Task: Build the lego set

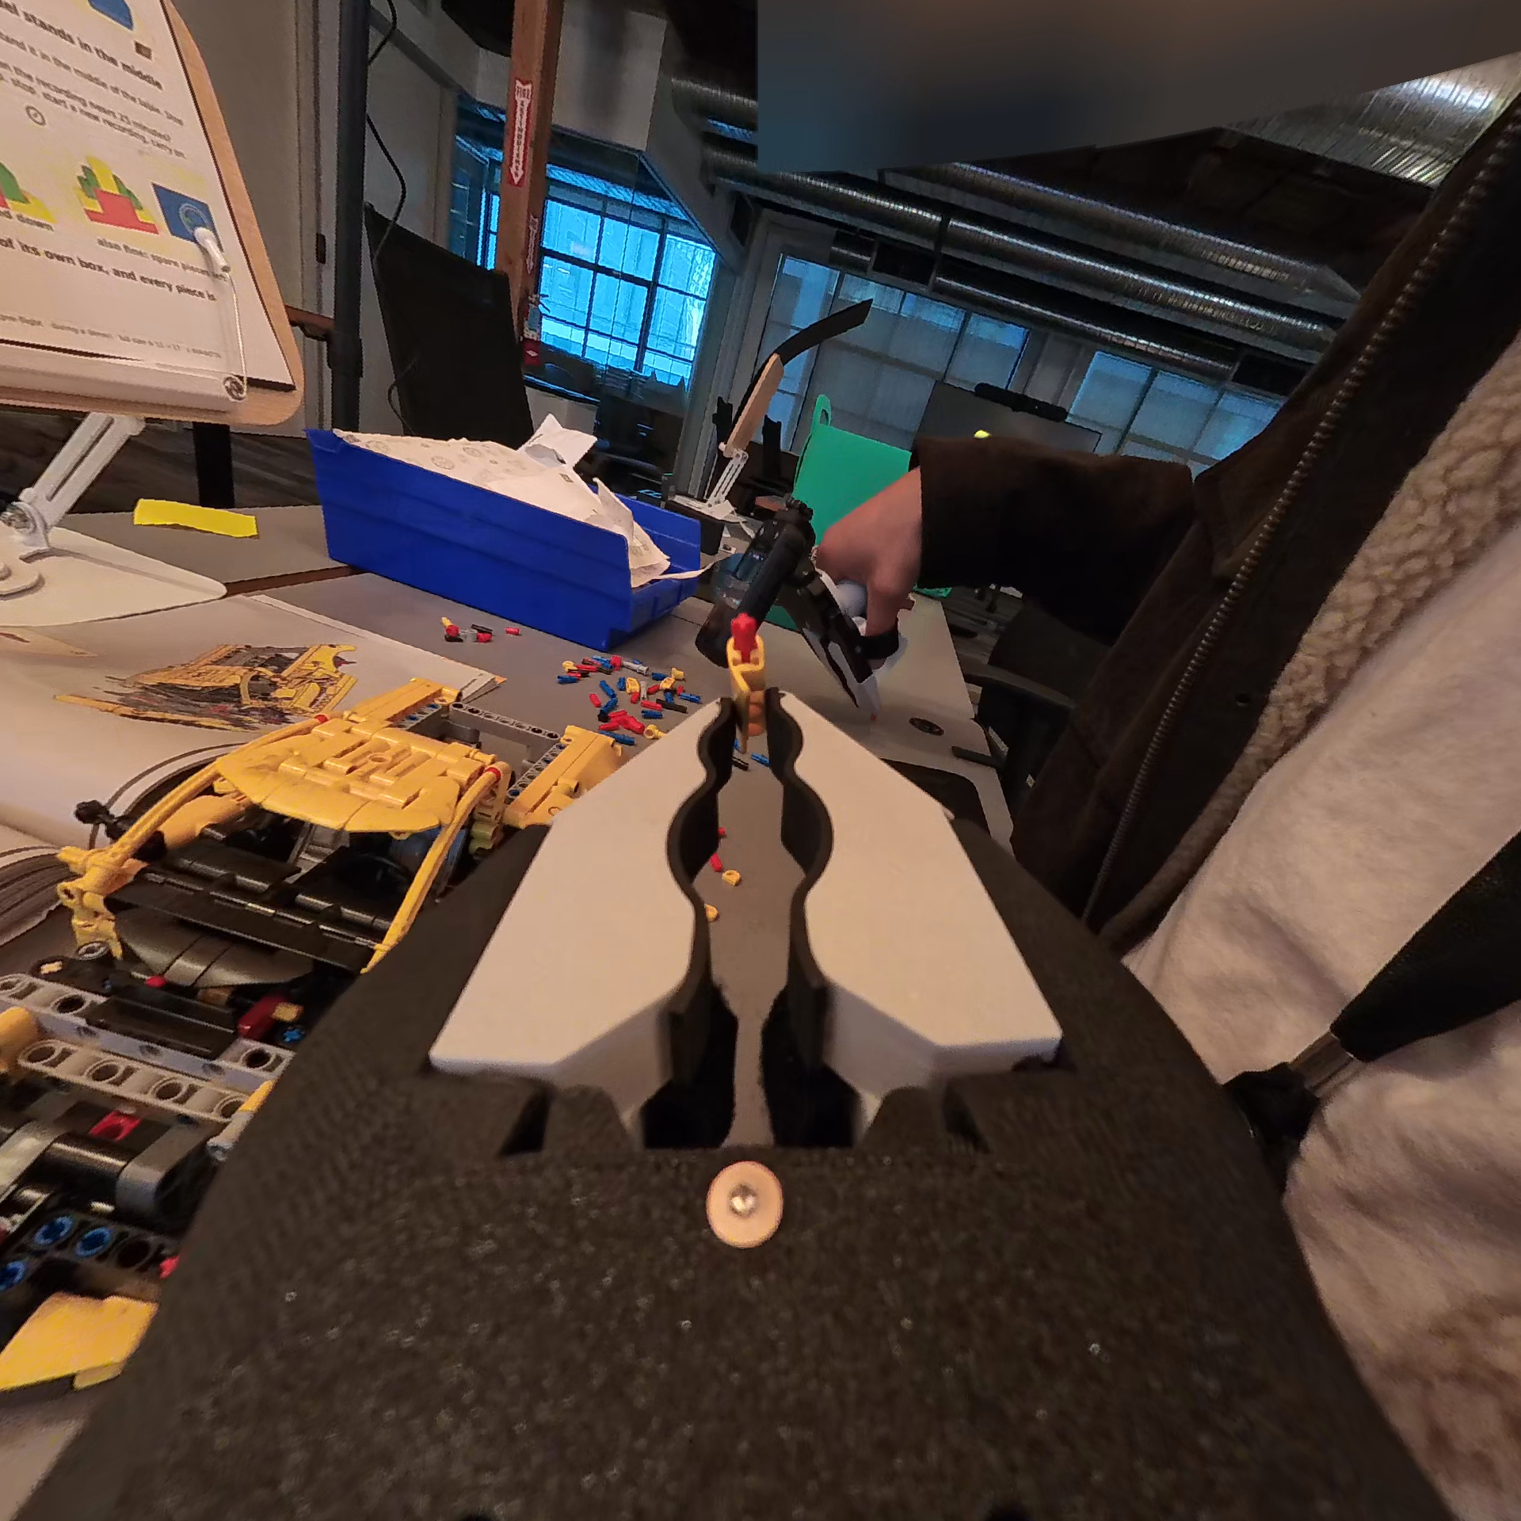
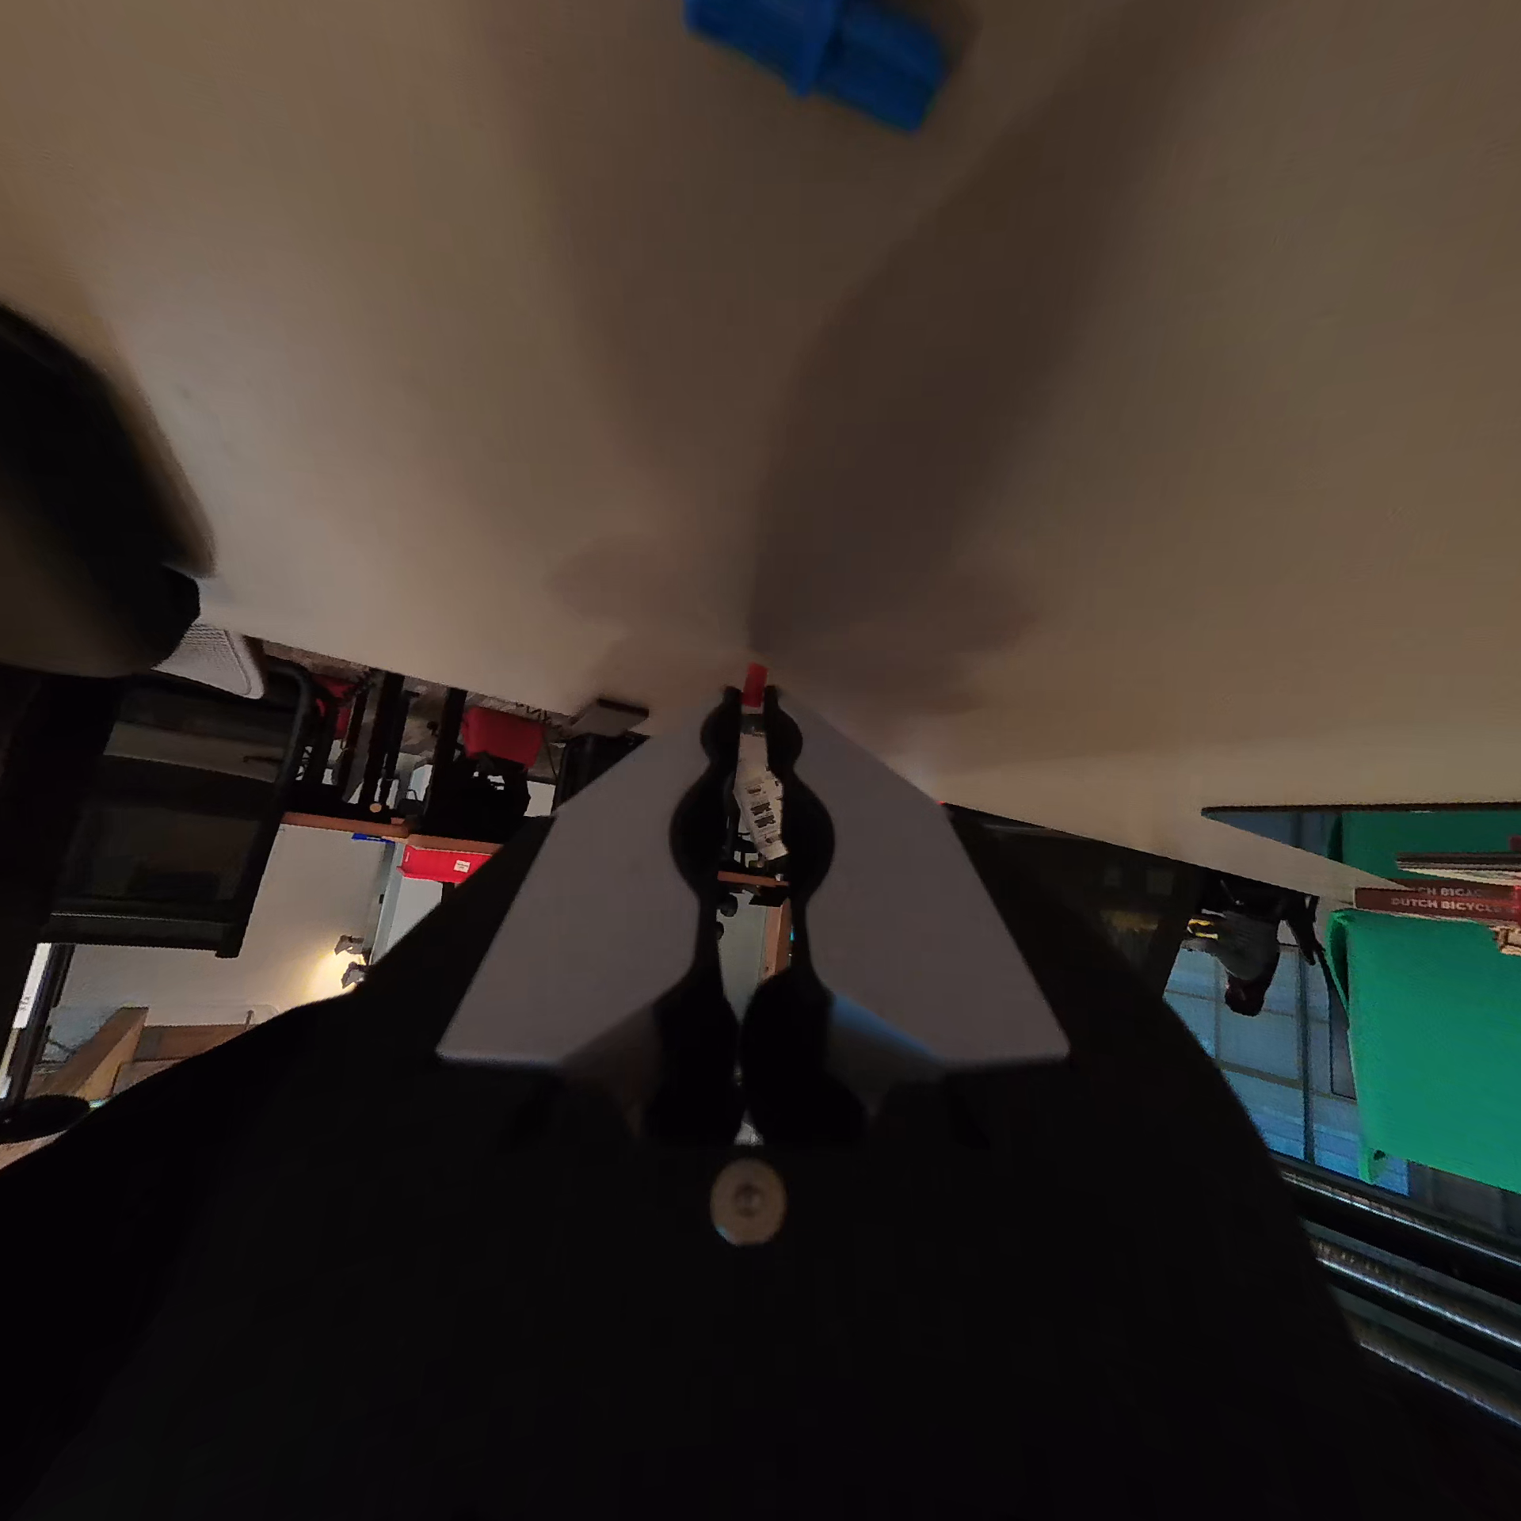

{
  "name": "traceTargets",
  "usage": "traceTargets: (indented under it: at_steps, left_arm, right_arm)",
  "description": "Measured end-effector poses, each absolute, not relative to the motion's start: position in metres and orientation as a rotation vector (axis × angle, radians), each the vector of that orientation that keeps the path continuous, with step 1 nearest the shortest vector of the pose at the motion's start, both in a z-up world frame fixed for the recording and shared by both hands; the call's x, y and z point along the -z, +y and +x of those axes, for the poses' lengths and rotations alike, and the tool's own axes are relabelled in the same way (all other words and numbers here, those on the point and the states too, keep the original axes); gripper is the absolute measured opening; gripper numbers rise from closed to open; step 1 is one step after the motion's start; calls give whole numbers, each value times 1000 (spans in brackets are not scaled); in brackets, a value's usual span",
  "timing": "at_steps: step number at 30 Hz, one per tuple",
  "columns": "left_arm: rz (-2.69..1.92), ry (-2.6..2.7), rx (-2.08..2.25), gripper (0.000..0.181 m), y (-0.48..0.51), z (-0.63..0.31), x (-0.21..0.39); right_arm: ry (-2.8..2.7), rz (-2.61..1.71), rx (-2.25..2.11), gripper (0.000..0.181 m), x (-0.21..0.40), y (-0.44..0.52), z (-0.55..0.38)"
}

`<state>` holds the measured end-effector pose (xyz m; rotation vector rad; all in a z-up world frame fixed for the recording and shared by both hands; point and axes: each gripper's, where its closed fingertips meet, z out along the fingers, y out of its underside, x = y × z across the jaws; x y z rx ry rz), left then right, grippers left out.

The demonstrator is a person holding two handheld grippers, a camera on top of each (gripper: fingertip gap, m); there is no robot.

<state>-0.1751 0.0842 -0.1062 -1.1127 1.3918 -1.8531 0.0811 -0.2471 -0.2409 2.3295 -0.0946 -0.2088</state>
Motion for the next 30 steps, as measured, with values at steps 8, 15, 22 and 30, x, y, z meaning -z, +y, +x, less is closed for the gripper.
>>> traceTargets:
  at_steps: [8,15,22,30]
  left_arm:
    - [-1111,1403,1849,7,83,-175,108]
    - [-1111,1411,1846,7,82,-174,109]
    - [-1121,1427,1839,7,81,-172,112]
    - [-1125,1459,1839,7,76,-170,116]
  right_arm:
    - [-93,2348,202,4,244,-246,81]
    - [-108,2429,154,16,237,-249,85]
    - [-151,2873,115,16,228,-261,79]
    - [-243,3337,-152,18,237,-259,79]
